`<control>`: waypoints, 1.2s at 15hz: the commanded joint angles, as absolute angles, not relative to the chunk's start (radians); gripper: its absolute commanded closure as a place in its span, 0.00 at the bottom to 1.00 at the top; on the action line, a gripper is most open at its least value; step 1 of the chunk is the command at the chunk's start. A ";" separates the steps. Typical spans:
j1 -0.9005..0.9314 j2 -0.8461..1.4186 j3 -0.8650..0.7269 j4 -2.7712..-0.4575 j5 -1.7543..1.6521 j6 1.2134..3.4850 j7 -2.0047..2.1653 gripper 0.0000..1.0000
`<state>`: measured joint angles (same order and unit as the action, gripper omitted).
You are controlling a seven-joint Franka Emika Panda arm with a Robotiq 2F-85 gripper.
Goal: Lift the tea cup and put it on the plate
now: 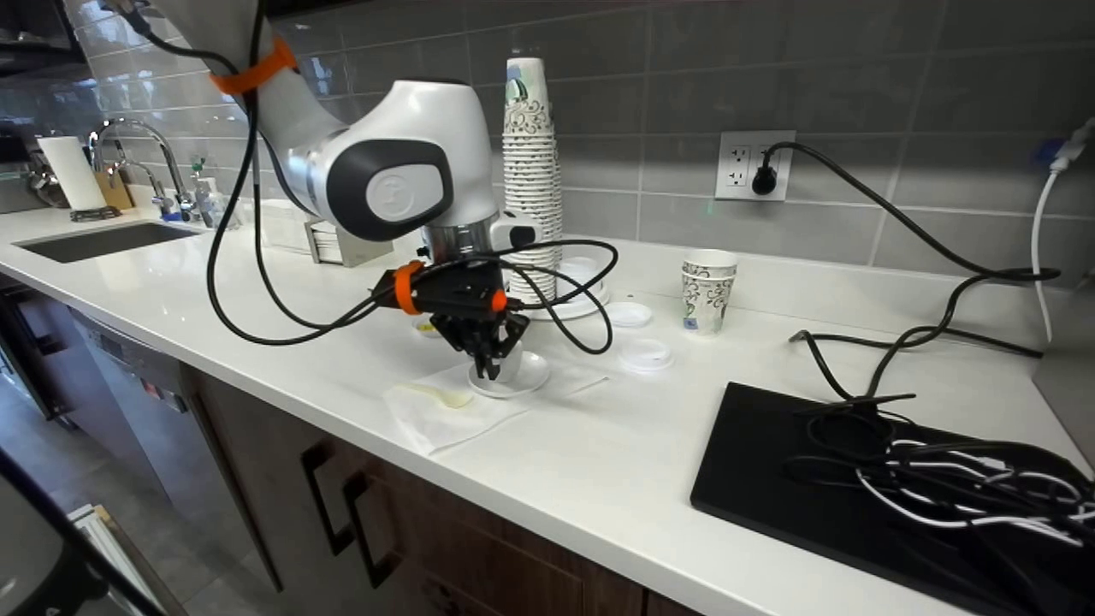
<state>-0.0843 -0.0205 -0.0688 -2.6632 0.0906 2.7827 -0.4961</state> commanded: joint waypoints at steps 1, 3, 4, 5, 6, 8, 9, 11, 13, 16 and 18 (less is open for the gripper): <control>-0.075 0.002 -0.072 -2.649 0.105 2.819 -0.491 0.97; -0.076 0.007 -0.070 -2.649 0.099 2.826 -0.485 0.97; -0.077 0.010 -0.070 -2.648 0.091 2.830 -0.478 0.97; -0.077 0.013 -0.069 -2.647 0.093 2.830 -0.479 0.97; -0.078 0.017 -0.069 -2.647 0.086 2.837 -0.472 0.97; -0.079 0.021 -0.068 -2.645 0.087 2.836 -0.472 0.97; -0.079 0.024 -0.067 -2.644 0.088 2.839 -0.473 0.97; -0.080 0.029 -0.066 -2.642 0.086 2.841 -0.474 0.97; -0.081 0.032 -0.065 -2.640 0.088 2.840 -0.477 0.97; -0.081 0.029 -0.064 -2.639 0.092 2.833 -0.483 0.63; -0.081 0.028 -0.063 -2.639 0.090 2.827 -0.483 0.50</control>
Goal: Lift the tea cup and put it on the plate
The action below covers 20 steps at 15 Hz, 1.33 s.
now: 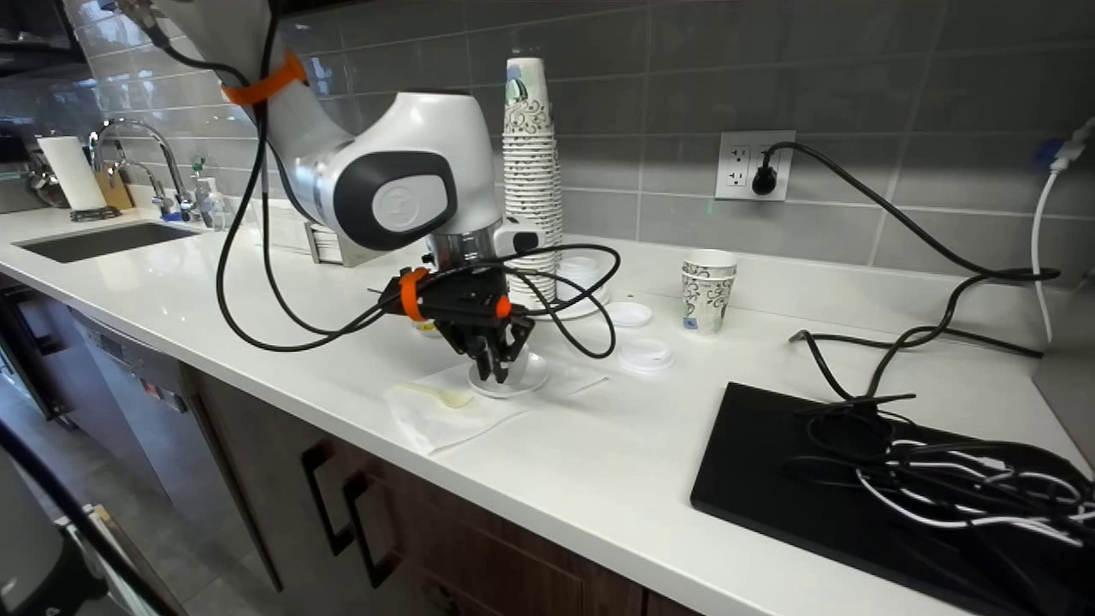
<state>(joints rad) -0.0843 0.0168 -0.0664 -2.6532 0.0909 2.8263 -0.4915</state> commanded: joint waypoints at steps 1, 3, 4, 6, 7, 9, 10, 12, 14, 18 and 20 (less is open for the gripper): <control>-0.081 0.027 -0.062 -2.641 0.090 2.824 -0.484 0.44; -0.082 0.016 -0.062 -2.647 0.089 2.817 -0.484 0.29; -0.082 0.003 -0.063 -2.655 0.089 2.812 -0.487 0.23; -0.086 -0.035 -0.069 -2.680 0.069 2.796 -0.476 0.09; -0.088 -0.057 -0.070 -2.692 0.074 2.778 -0.488 0.01; -0.092 -0.120 -0.083 -2.725 0.076 2.735 -0.498 0.00; -0.092 -0.147 -0.091 -2.738 0.080 2.716 -0.502 0.00; -0.086 -0.233 -0.122 -2.782 0.115 2.705 -0.554 0.00; -0.070 -0.323 -0.173 -2.823 0.142 2.708 -0.604 0.00; -0.008 -0.415 -0.318 -2.751 0.215 2.702 -0.754 0.00; 0.014 -0.502 -0.378 -2.786 0.227 2.712 -0.840 0.00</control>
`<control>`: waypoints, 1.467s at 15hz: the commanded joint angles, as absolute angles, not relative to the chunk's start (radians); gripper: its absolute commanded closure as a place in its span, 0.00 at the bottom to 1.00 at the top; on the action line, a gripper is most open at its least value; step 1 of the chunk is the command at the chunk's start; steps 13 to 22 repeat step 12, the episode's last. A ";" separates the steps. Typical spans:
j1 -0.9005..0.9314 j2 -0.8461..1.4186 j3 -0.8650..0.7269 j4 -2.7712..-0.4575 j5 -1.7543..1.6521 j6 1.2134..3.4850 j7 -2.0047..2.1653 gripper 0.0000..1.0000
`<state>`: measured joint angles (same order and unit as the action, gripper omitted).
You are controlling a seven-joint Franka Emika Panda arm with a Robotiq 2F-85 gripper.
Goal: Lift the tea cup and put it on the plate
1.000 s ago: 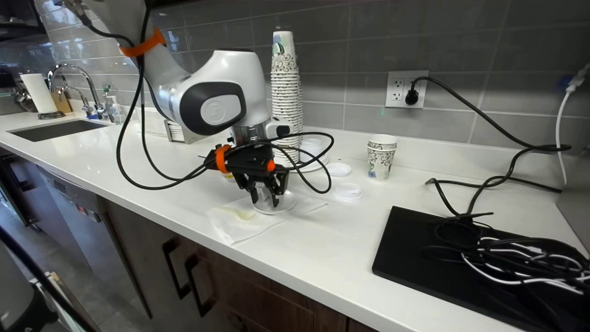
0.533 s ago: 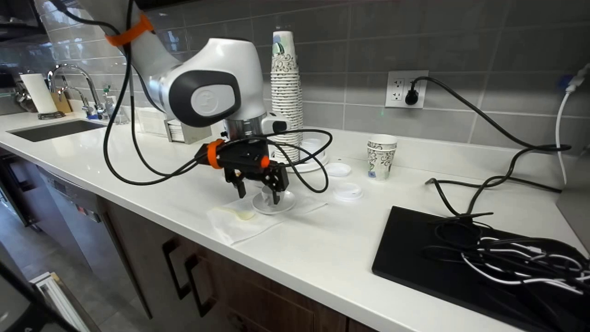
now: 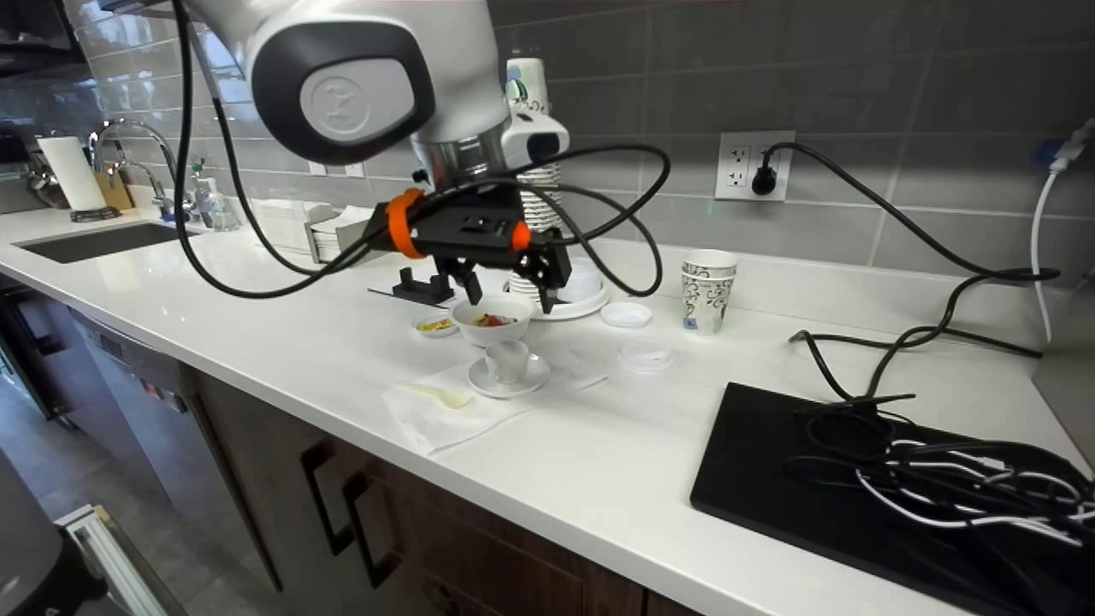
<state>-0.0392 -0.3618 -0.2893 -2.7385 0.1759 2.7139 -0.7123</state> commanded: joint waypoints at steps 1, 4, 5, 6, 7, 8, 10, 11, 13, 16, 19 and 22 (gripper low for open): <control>0.021 -0.537 -0.402 -2.795 0.222 2.697 -0.873 0.00; 0.057 -0.605 -0.497 -2.745 0.220 2.512 -1.025 0.00; 0.044 -0.637 -0.513 -2.747 0.210 2.448 -1.071 0.00; 0.029 -0.688 -0.528 -2.780 0.212 2.403 -1.122 0.00; 0.013 -0.578 -0.473 -2.739 0.211 2.481 -1.038 0.00; 0.009 -0.609 -0.490 -2.746 0.214 2.439 -1.079 0.00; 0.008 -0.649 -0.507 -2.757 0.215 2.410 -1.108 0.00; 0.009 -0.658 -0.508 -2.761 0.214 2.407 -1.111 0.00; 0.010 -0.660 -0.507 -2.763 0.214 2.407 -1.112 0.00; 0.010 -0.660 -0.507 -2.763 0.214 2.407 -1.112 0.00; 0.010 -0.660 -0.507 -2.763 0.214 2.407 -1.112 0.00; 0.010 -0.660 -0.507 -2.763 0.214 2.407 -1.112 0.00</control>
